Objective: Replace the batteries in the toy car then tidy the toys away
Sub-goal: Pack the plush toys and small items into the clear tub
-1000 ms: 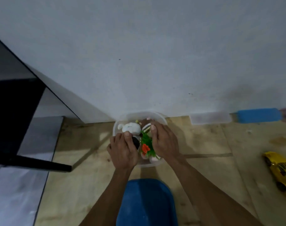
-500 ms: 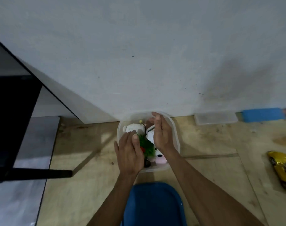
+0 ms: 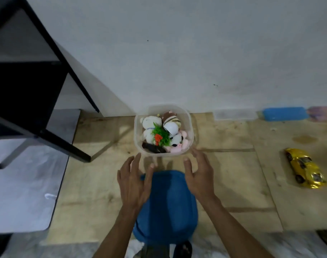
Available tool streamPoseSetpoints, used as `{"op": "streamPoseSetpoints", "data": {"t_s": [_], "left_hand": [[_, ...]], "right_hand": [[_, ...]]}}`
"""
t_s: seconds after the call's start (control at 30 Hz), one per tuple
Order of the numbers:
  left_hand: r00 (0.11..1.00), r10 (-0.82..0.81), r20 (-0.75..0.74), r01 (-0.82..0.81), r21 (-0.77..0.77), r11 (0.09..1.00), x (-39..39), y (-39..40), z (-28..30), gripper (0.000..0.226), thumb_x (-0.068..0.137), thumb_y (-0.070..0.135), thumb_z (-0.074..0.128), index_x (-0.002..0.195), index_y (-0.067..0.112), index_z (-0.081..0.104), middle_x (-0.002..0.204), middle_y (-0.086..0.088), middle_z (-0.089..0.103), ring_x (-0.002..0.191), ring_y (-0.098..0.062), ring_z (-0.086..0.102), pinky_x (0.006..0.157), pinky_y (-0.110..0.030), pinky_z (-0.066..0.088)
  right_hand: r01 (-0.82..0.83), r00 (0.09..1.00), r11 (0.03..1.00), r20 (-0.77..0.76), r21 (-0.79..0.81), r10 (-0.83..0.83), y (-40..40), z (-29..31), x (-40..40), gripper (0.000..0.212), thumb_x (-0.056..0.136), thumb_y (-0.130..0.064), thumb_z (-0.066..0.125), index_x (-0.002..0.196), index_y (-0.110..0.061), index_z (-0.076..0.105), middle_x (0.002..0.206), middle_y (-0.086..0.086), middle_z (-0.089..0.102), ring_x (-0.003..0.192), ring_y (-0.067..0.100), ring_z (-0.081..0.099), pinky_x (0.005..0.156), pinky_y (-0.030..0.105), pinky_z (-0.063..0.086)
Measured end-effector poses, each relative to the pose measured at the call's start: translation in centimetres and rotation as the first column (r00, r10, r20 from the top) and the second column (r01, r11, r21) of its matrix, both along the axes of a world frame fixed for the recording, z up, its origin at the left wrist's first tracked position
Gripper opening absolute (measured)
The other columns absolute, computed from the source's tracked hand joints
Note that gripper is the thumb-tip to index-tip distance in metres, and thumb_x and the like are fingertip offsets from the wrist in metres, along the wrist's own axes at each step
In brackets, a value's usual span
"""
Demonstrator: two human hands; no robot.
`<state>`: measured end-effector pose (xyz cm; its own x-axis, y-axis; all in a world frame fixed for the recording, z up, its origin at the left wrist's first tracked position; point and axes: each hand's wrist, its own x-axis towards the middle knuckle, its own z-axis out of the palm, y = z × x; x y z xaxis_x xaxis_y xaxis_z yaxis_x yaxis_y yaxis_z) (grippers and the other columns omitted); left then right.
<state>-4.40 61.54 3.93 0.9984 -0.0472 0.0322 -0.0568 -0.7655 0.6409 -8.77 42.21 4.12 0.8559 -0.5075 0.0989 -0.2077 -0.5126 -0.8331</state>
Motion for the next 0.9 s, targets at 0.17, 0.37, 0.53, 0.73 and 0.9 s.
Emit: {"op": "streamPoseSetpoints", "data": {"t_s": [0.17,0.37,0.53,0.73,0.9], "left_hand": [[0.965,0.026,-0.262,0.019,0.168,0.986,-8.5,3.1,-2.7,0.071,0.088,0.057,0.056,0.148,0.023,0.040,0.148,-0.017,0.043,0.133,-0.038,0.044,0.105,-0.056,0.043],[0.909,0.088,-0.408,-0.028,0.150,0.988,-13.0,4.1,-3.8,0.076,0.089,0.047,0.065,0.152,0.020,0.032,0.137,-0.020,0.048,0.121,-0.043,0.048,0.090,-0.055,0.053],[0.860,0.171,-0.480,-0.154,0.075,0.985,-13.0,3.8,-3.9,0.082,0.086,0.046,0.071,0.153,0.023,0.029,0.138,-0.020,0.047,0.125,-0.043,0.042,0.100,-0.055,0.046],[0.859,0.185,-0.477,-0.223,-0.023,0.975,-15.9,3.4,-1.5,0.110,0.064,0.039,0.092,0.153,0.017,0.031,0.131,-0.015,0.037,0.122,-0.036,0.040,0.102,-0.049,0.044],[0.894,0.185,-0.409,-0.217,-0.033,0.976,-14.9,1.9,1.1,0.116,0.059,0.045,0.093,0.151,0.015,0.031,0.131,-0.012,0.035,0.122,-0.033,0.037,0.102,-0.044,0.043]], "right_hand": [[-0.006,0.959,1.000,-0.281,0.031,0.014,1.2,-3.9,-8.9,0.049,0.097,-0.030,0.059,0.142,-0.018,0.048,0.135,0.006,0.055,0.128,0.024,0.049,0.104,0.028,0.038],[0.018,0.885,0.986,-0.462,0.166,0.062,3.0,-6.8,-13.0,0.054,0.097,-0.035,0.052,0.148,-0.026,0.037,0.140,0.005,0.052,0.126,0.027,0.050,0.101,0.047,0.050],[0.055,0.896,0.974,-0.442,0.218,0.048,3.5,-7.0,-13.3,0.048,0.096,-0.031,0.057,0.142,-0.021,0.045,0.134,0.003,0.052,0.124,0.024,0.048,0.104,0.048,0.047],[0.131,0.906,0.961,-0.424,0.244,-0.016,3.3,-4.2,-15.6,0.050,0.092,-0.028,0.067,0.138,-0.019,0.051,0.128,0.008,0.048,0.118,0.023,0.048,0.101,0.037,0.047],[0.201,0.933,0.959,-0.338,0.200,-0.125,2.5,-0.4,-14.7,0.063,0.088,-0.023,0.073,0.144,-0.014,0.048,0.130,0.010,0.046,0.121,0.023,0.046,0.105,0.034,0.040]]}}
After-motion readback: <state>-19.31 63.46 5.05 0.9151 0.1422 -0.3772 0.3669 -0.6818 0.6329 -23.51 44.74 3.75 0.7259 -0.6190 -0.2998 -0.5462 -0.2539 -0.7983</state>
